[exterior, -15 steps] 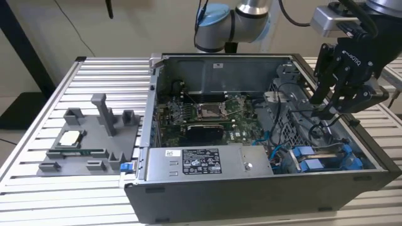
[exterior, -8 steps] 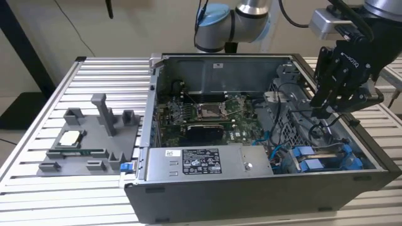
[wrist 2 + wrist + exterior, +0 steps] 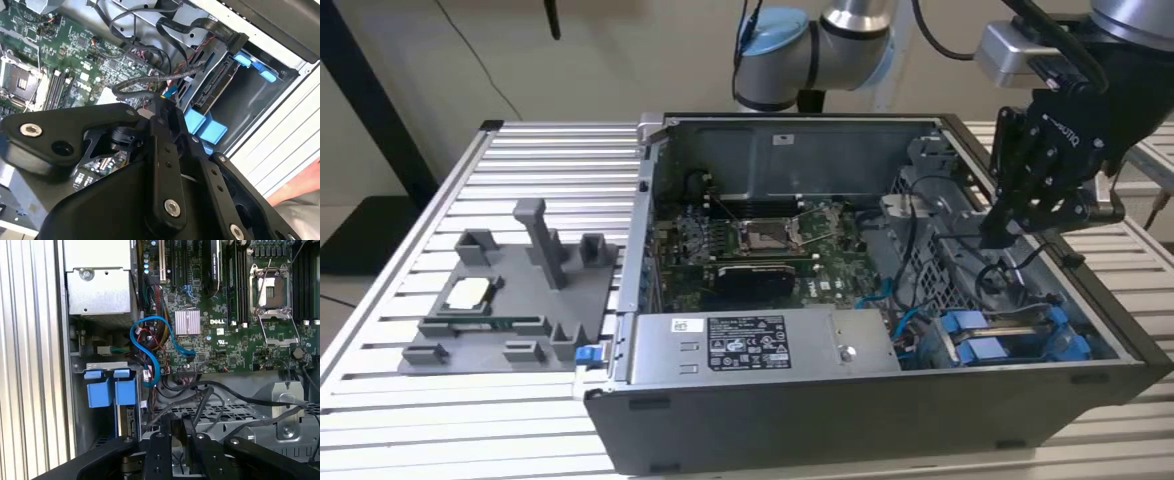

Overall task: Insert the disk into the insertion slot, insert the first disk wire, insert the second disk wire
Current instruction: 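Insert the first disk wire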

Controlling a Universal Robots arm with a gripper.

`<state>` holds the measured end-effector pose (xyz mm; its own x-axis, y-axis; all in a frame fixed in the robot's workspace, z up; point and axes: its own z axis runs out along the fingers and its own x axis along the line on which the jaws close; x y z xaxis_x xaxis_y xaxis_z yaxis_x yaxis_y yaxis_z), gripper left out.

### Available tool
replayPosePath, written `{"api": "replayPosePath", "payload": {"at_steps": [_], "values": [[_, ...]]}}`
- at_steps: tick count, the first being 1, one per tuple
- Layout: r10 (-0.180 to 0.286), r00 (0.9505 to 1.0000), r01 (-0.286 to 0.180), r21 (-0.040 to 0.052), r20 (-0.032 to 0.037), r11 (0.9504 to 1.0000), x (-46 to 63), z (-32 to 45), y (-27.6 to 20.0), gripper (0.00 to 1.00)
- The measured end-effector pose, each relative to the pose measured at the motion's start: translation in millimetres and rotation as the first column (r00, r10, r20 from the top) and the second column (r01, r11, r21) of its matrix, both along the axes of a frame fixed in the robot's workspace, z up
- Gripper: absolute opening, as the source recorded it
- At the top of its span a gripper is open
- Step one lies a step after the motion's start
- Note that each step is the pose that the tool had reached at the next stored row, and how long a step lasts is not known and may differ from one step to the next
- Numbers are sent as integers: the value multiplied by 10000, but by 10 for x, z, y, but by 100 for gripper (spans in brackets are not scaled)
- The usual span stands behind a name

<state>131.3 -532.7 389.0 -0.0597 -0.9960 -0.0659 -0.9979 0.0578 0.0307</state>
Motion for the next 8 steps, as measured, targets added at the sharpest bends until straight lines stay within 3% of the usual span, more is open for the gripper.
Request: {"api": "replayPosePath", "payload": {"at_steps": [8], "values": [[14,10000,-14,-2,0,10000,41,-9,-8,19]]}}
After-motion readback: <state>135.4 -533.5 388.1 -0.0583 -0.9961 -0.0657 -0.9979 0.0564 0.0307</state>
